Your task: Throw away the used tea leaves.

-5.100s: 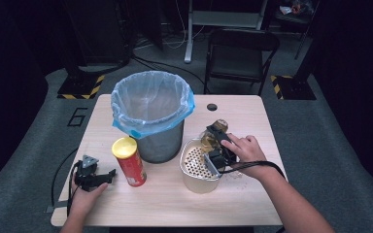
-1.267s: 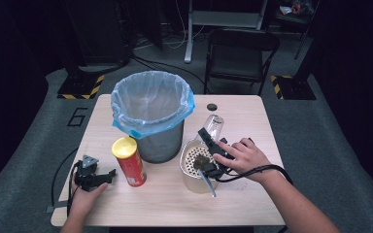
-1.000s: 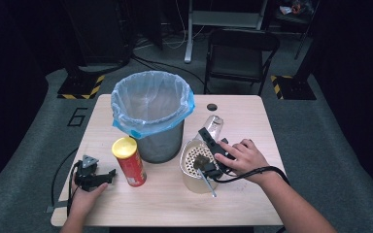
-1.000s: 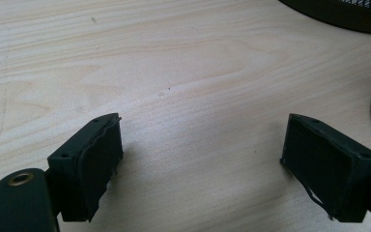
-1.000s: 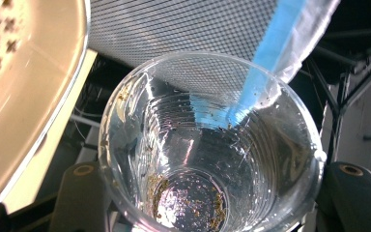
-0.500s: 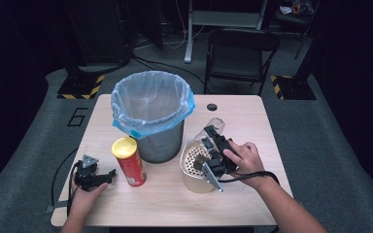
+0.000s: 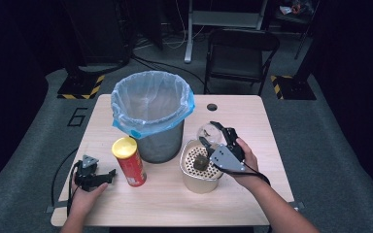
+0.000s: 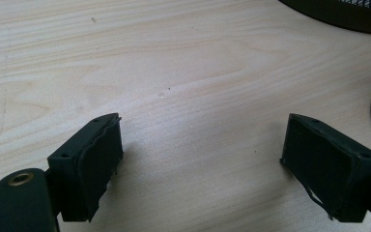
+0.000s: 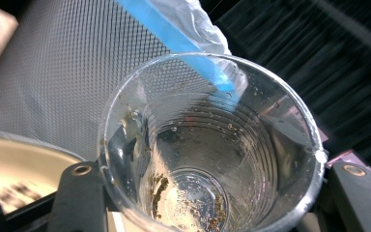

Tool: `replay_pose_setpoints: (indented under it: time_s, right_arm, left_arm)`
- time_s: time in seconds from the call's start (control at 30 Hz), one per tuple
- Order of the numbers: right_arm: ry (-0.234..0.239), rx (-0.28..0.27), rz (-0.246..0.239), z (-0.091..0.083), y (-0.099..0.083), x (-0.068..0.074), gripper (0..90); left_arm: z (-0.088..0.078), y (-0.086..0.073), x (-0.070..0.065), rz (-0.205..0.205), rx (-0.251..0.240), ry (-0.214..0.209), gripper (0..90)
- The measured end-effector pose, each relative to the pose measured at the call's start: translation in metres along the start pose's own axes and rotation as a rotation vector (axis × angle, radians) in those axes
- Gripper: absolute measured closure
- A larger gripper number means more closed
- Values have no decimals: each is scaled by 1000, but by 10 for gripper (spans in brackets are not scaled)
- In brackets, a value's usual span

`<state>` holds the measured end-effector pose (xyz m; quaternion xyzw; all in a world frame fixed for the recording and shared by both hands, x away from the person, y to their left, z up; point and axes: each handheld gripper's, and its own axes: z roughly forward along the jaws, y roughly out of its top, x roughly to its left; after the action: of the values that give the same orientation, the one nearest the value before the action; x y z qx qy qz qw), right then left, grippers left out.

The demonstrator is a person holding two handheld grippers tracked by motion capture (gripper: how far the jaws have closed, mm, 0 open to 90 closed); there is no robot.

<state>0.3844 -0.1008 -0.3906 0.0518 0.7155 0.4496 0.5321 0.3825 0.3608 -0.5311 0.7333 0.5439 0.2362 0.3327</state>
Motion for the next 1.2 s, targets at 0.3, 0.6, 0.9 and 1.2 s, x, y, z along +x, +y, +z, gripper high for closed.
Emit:
replay_pose_setpoints:
  time_s: [0.3, 0.6, 0.9, 1.2]
  right_arm:
    - [120, -4, 398, 2, -10, -17, 360]
    - [298, 6, 817, 1, -23, -37, 361]
    - [335, 33, 797, 2, -13, -46, 366]
    - [340, 58, 759, 5, -1, -52, 366]
  left_arm:
    - [0, 0, 0, 0, 0, 0, 140]
    - [0, 0, 0, 0, 0, 0, 140]
    - [0, 0, 0, 0, 0, 0, 140]
    - [0, 0, 0, 0, 0, 0, 140]
